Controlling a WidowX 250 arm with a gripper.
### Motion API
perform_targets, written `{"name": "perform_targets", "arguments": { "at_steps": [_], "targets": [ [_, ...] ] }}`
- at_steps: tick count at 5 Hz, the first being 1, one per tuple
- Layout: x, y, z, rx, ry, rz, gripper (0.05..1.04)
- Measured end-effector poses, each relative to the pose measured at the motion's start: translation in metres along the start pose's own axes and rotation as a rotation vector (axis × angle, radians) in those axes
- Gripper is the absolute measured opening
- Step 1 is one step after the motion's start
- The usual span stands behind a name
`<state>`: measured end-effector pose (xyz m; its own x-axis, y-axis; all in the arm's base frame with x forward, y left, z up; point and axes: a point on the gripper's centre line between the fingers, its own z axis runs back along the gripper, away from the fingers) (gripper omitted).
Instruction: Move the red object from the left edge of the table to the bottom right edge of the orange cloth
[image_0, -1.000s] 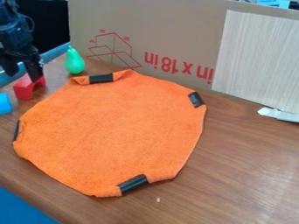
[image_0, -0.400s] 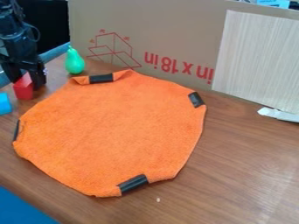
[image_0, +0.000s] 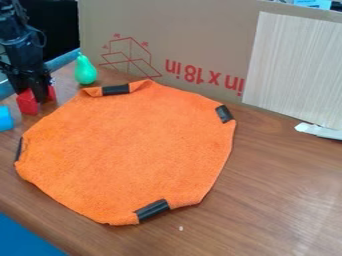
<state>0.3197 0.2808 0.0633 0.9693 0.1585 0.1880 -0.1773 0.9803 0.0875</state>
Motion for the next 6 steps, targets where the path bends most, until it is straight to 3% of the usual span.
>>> {"name": "perform_targets", "arguments": {
  "at_steps": [2, 3, 5, 6],
  "targets": [
    [0.003, -0.018, 0.004, -0.046, 0.016, -0.036, 0.550],
    [0.014, -0.044, 0.023, -0.067, -0.014, -0.072, 0.550],
    [0.018, -0.113, 0.039, -0.088, 0.024, -0.154, 0.550],
    [0.018, -0.134, 0.040, -0.103, 0.054, -0.279, 0.550]
  ]
}}
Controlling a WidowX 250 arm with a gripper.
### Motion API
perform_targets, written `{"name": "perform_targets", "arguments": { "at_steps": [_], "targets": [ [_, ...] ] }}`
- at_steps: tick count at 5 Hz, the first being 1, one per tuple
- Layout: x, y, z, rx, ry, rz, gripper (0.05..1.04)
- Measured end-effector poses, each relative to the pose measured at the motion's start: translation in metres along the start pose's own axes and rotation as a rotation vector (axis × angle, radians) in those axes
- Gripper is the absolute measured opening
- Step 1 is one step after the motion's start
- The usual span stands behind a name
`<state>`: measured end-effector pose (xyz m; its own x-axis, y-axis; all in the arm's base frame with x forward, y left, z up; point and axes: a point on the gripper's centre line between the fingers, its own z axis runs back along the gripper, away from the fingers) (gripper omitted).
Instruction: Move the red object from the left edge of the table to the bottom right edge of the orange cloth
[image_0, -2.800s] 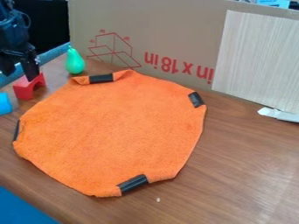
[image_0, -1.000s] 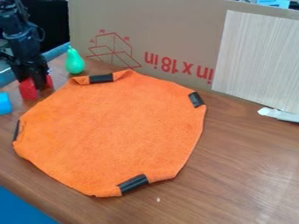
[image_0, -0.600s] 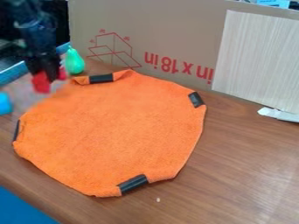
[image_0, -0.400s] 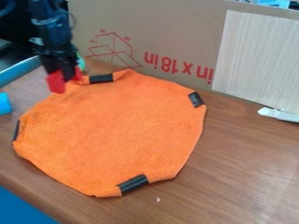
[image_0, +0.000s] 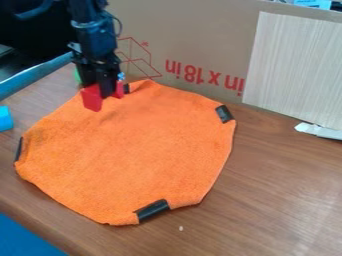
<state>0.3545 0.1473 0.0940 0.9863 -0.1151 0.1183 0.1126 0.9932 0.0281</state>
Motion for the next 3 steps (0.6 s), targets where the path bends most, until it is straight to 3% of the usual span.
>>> {"name": "perform_targets", "arguments": {
  "at_steps": [1, 3],
  "targets": [
    [0.013, -0.002, -0.008, -0.031, 0.020, -0.195, 0.550],
    [0.011, -0.014, -0.019, -0.101, 0.024, -0.319, 0.550]
  ]
}}
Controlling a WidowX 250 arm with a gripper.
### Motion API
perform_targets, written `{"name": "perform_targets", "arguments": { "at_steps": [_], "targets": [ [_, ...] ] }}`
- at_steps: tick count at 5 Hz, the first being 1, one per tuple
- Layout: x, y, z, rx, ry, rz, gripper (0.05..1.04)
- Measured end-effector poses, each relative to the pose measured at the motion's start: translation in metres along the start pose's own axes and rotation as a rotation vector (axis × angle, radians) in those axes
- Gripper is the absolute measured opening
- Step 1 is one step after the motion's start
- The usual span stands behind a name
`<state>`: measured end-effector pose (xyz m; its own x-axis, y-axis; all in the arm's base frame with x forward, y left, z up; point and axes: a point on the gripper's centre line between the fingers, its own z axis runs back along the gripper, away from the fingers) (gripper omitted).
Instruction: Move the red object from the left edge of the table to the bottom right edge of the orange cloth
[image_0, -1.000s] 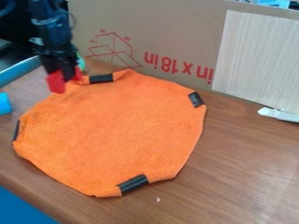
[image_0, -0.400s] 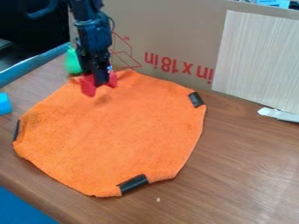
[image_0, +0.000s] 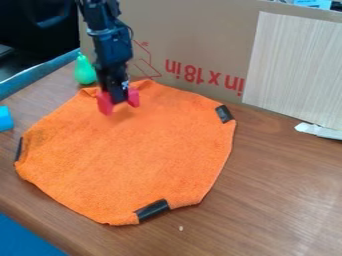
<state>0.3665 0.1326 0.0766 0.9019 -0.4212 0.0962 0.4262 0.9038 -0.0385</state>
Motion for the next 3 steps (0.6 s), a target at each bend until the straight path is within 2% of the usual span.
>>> {"name": "perform_targets", "arguments": {
  "at_steps": [2, 3],
  "targets": [
    [-0.002, -0.055, 0.000, -0.009, -0.029, -0.110, 0.550],
    [-0.008, -0.084, -0.001, 0.010, -0.043, -0.190, 0.550]
  ]
}}
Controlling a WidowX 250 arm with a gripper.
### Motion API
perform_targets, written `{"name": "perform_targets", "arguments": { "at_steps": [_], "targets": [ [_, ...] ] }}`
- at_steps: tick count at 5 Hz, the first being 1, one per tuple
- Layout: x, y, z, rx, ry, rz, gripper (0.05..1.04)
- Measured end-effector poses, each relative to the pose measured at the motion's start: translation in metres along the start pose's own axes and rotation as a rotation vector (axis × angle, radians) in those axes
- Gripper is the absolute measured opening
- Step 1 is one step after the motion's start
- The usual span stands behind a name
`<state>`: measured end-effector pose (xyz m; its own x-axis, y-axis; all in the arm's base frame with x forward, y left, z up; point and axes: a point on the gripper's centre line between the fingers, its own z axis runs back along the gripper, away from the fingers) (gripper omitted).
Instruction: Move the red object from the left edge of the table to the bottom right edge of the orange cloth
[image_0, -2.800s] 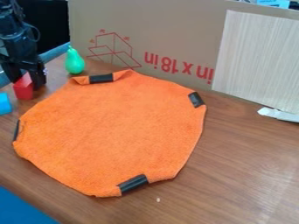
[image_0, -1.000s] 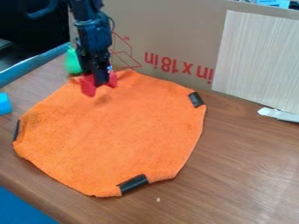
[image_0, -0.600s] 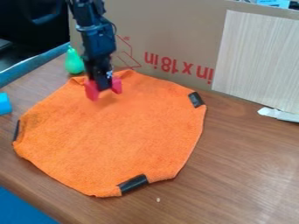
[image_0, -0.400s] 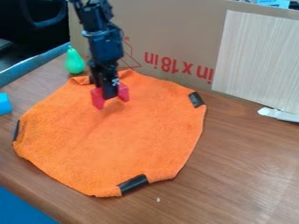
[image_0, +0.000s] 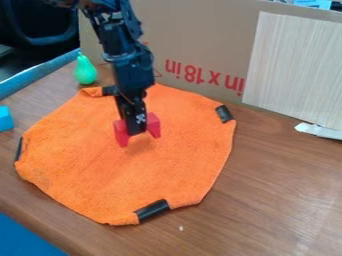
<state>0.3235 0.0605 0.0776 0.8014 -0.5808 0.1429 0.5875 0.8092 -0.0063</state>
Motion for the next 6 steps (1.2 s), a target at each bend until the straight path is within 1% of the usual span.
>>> {"name": "perform_targets", "arguments": {
  "at_steps": [1, 2, 4, 5, 6],
  "targets": [
    [-0.001, -0.029, 0.000, -0.001, -0.003, -0.071, 0.550],
    [-0.003, -0.048, 0.000, -0.001, -0.001, -0.118, 0.550],
    [-0.014, -0.074, -0.002, -0.008, 0.004, -0.181, 0.550],
    [-0.021, -0.076, -0.007, 0.002, 0.023, -0.176, 0.596],
    [-0.024, -0.073, -0.010, 0.029, 0.028, -0.175, 0.920]
  ]
}}
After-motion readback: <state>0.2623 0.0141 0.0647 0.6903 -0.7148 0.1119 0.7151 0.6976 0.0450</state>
